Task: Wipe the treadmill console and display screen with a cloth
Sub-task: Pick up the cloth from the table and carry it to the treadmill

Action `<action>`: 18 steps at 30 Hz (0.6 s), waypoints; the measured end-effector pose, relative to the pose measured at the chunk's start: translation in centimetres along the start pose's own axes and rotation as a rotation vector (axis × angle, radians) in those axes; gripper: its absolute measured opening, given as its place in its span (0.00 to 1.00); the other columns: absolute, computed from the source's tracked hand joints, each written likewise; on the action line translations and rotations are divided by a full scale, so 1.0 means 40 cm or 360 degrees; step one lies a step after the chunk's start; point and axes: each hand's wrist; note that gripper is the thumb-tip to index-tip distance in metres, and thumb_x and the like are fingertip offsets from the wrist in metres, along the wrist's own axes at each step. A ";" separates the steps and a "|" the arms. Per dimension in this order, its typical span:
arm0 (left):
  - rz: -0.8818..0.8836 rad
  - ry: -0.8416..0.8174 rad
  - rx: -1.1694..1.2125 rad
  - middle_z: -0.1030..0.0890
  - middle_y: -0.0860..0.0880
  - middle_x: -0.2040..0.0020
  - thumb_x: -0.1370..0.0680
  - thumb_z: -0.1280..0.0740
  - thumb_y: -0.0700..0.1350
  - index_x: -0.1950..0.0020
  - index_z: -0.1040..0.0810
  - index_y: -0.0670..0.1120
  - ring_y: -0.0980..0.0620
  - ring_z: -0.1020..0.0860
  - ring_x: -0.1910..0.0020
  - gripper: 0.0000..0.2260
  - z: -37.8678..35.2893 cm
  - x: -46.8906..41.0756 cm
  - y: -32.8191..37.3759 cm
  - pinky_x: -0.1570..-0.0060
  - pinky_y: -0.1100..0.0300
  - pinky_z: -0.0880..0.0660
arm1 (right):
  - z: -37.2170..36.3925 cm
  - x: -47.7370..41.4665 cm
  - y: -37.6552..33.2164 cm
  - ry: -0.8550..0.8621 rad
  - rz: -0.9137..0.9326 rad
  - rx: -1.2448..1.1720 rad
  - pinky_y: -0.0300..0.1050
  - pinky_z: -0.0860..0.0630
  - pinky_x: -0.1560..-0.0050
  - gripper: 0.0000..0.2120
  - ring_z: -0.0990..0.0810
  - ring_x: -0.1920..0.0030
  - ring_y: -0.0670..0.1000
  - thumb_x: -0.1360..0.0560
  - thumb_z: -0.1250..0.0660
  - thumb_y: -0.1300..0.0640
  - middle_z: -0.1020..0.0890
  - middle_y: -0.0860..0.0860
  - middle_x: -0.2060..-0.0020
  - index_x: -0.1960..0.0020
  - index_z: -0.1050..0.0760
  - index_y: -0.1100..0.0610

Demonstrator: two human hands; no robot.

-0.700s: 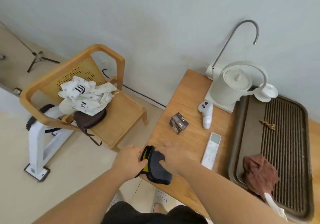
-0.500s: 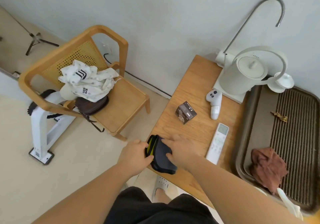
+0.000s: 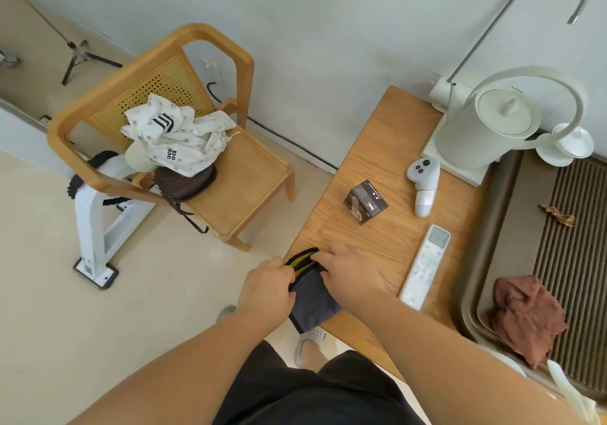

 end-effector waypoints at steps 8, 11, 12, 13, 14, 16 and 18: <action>0.0285 0.0094 0.0412 0.22 0.54 0.54 0.22 0.29 0.48 0.53 0.21 0.52 0.55 0.23 0.55 0.02 0.039 0.016 -0.022 0.56 0.66 0.23 | 0.046 -0.019 0.011 0.0180 0.0177 -0.0032 0.45 0.28 0.48 0.10 0.31 0.42 0.51 0.16 0.39 0.54 0.28 0.49 0.44 0.40 0.21 0.50; 0.0466 0.0189 0.0799 0.19 0.54 0.57 0.25 0.27 0.43 0.58 0.22 0.52 0.55 0.21 0.56 0.06 0.110 0.034 -0.060 0.61 0.67 0.27 | 0.093 -0.032 -0.011 0.0261 0.0308 -0.0209 0.46 0.27 0.44 0.08 0.30 0.40 0.51 0.19 0.34 0.54 0.23 0.46 0.42 0.42 0.19 0.51; 0.0492 0.0246 0.0887 0.18 0.53 0.59 0.26 0.27 0.42 0.60 0.21 0.52 0.54 0.20 0.57 0.06 0.138 0.041 -0.077 0.61 0.67 0.25 | 0.110 -0.042 -0.025 0.0255 0.0369 -0.0248 0.47 0.27 0.42 0.07 0.29 0.40 0.51 0.19 0.33 0.54 0.21 0.46 0.42 0.43 0.19 0.51; 0.0510 0.0309 0.0953 0.18 0.52 0.60 0.26 0.27 0.41 0.61 0.21 0.52 0.53 0.20 0.58 0.07 0.166 0.050 -0.093 0.61 0.67 0.25 | 0.127 -0.052 -0.045 0.0258 0.0428 -0.0275 0.48 0.27 0.41 0.06 0.28 0.40 0.51 0.20 0.32 0.54 0.20 0.46 0.43 0.44 0.19 0.52; 0.0522 0.0380 0.1000 0.18 0.51 0.61 0.27 0.27 0.40 0.61 0.21 0.52 0.53 0.20 0.59 0.08 0.195 0.060 -0.111 0.63 0.68 0.25 | 0.144 -0.063 -0.069 0.0272 0.0476 -0.0312 0.49 0.26 0.41 0.06 0.26 0.41 0.50 0.20 0.31 0.54 0.18 0.47 0.45 0.44 0.19 0.52; 0.0547 0.0526 0.1064 0.18 0.50 0.62 0.27 0.27 0.38 0.62 0.21 0.52 0.52 0.21 0.61 0.09 0.245 0.083 -0.151 0.64 0.68 0.27 | 0.177 -0.084 -0.126 0.0323 0.0541 -0.0428 0.49 0.24 0.46 0.04 0.24 0.46 0.50 0.20 0.30 0.54 0.17 0.48 0.51 0.47 0.19 0.52; 0.0580 0.0647 0.1095 0.18 0.51 0.62 0.27 0.27 0.38 0.60 0.20 0.52 0.55 0.23 0.63 0.09 0.285 0.112 -0.198 0.65 0.70 0.28 | 0.205 -0.107 -0.193 0.0319 0.0585 -0.0463 0.46 0.27 0.51 0.02 0.24 0.50 0.49 0.20 0.30 0.54 0.19 0.49 0.54 0.48 0.20 0.50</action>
Point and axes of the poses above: each hand's wrist, its own x-axis away from the middle knuckle, its own z-axis out of the back of the hand, y = z × x
